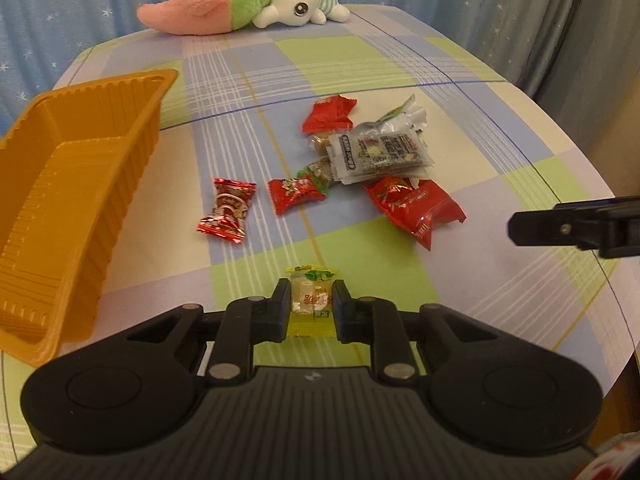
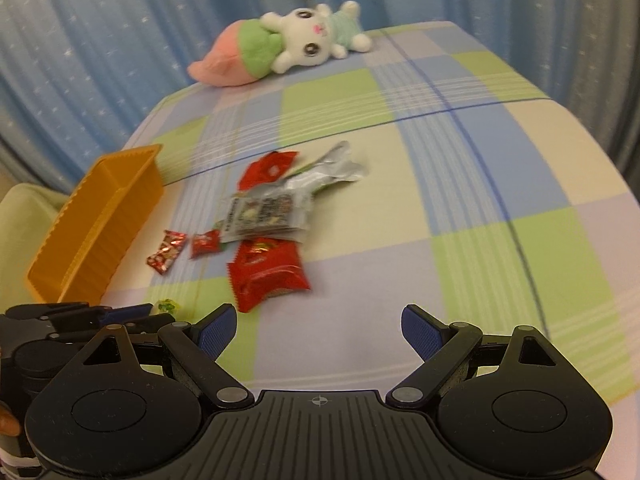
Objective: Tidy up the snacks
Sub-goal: 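Grasp the red chip bag with the right tool while the left holds the yellow candy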
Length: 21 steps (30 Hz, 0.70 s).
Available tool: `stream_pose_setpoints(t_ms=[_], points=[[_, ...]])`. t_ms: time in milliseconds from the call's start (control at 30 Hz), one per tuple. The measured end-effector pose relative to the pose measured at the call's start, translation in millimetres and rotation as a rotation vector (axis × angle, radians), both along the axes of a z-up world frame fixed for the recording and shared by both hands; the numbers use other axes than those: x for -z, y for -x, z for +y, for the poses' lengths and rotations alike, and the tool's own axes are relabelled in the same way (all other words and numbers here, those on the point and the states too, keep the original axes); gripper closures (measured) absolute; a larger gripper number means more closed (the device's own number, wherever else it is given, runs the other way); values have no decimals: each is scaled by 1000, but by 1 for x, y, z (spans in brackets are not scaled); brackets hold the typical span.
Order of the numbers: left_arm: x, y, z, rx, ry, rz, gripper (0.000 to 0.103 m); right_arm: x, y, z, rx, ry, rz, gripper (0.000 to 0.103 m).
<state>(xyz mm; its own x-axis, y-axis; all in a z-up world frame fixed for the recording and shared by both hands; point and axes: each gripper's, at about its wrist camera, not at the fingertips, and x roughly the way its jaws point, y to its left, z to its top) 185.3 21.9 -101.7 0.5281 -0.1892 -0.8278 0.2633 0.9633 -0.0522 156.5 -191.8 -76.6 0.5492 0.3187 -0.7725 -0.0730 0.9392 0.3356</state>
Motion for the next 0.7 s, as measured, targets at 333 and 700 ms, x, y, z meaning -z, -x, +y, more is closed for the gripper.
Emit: stream_pose_setpoints(t_ms=[333,700], points=[[-23,14,28,-97,3,-41,84,17,-29,30,-146,-19,-59,14],[-34,28,47,-150,2,-63,84,41,-52,43,-192,25,-44,39]])
